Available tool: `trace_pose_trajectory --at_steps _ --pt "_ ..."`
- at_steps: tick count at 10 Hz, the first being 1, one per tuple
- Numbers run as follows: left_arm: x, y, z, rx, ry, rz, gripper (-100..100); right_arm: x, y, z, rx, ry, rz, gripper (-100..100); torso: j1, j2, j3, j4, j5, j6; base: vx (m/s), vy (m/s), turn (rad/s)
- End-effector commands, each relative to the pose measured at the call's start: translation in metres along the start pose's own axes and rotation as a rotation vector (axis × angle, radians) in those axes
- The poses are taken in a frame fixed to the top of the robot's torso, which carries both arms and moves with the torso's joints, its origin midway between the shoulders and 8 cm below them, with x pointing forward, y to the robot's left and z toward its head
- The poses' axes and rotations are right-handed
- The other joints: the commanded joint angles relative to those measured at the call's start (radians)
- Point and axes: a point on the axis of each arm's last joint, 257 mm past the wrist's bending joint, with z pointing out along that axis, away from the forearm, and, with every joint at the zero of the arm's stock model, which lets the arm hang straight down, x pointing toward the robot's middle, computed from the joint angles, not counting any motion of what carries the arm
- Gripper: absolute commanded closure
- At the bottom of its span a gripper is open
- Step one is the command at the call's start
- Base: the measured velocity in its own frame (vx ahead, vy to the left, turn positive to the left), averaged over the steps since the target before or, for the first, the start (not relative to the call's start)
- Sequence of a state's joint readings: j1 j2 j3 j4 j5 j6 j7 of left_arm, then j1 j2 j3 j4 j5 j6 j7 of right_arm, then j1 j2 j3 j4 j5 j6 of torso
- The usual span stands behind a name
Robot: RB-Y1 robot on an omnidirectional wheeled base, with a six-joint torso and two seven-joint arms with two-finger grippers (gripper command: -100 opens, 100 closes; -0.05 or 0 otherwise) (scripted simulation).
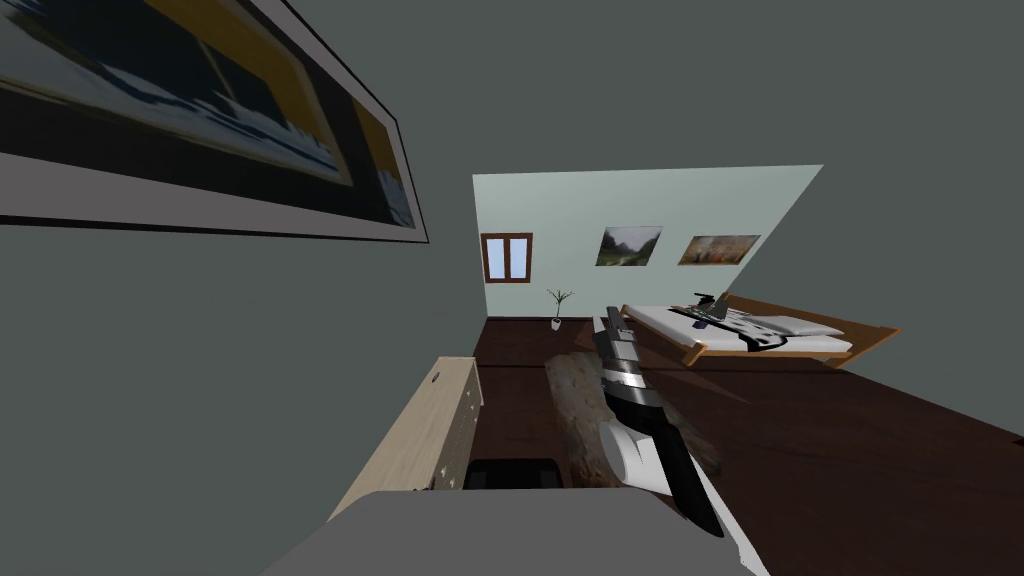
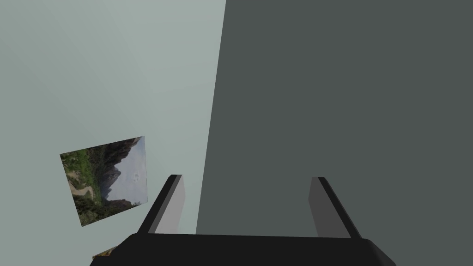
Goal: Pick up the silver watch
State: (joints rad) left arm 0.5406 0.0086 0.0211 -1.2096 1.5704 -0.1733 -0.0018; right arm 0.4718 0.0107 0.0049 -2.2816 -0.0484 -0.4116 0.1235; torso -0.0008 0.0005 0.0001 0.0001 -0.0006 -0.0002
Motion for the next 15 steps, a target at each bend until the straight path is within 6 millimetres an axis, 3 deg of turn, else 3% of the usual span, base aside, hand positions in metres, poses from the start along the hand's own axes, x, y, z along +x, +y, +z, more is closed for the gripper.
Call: trace_pose_trajectory --at_steps 1,2,3,7,8,9,13,14,15 --pt "0.002 0.006 0.004 -0.003 0.001 0.002 -100 0.000 0.000 0.000 0.000 0.000 0.000 0 0.000 0.000 0.000 0.000 0.000 0.000 0.006 -0.004 0.019" --pt "0.001 0.004 0.003 -0.002 0.000 0.002 -100 0.000 0.000 0.000 0.000 0.000 0.000 0 0.000 0.000 0.000 0.000 0.000 0.000 0.001 -0.007 0.003" --pt "0.001 0.004 0.003 -0.002 0.000 0.001 100 0.000 0.000 0.000 0.000 0.000 0.000 0 0.000 0.000 0.000 0.000 0.000 0.000 0.000 0.000 0.000" --pt "0.003 0.005 0.003 -0.003 0.004 -0.001 100 0.000 0.000 0.000 0.000 0.000 0.000 0 0.004 -0.002 -0.002 -0.001 0.002 0.000 0.000 -0.002 0.000" --pt "0.003 0.005 0.003 -0.003 0.004 -0.002 0 0.000 0.000 0.000 0.000 0.000 0.000 0 0.005 -0.002 -0.002 -0.001 0.002 0.000 0.000 0.000 0.000" --pt "-0.003 -0.005 -0.004 0.006 -0.001 -0.007 100 0.000 0.000 0.000 0.000 0.000 0.000 0 0.005 -0.002 -0.002 -0.001 0.002 0.000 -0.005 0.024 -0.009" --pt "-0.011 -0.025 -0.020 0.020 -0.005 -0.023 100 0.000 0.000 0.000 0.000 0.000 0.000 0 0.004 -0.002 -0.002 -0.002 0.002 0.001 0.001 -0.010 -0.046" --pt "-0.010 -0.022 -0.018 0.019 -0.005 -0.021 100 0.000 0.000 0.000 0.000 0.000 0.000 0 0.002 -0.003 -0.002 -0.002 0.002 0.001 0.007 -0.018 -0.008" --pt "-0.011 -0.022 -0.019 0.019 -0.005 -0.021 0 0.000 0.000 0.000 0.000 0.000 0.000 0 0.003 -0.003 -0.002 -0.002 0.002 0.001 0.000 0.000 0.000"
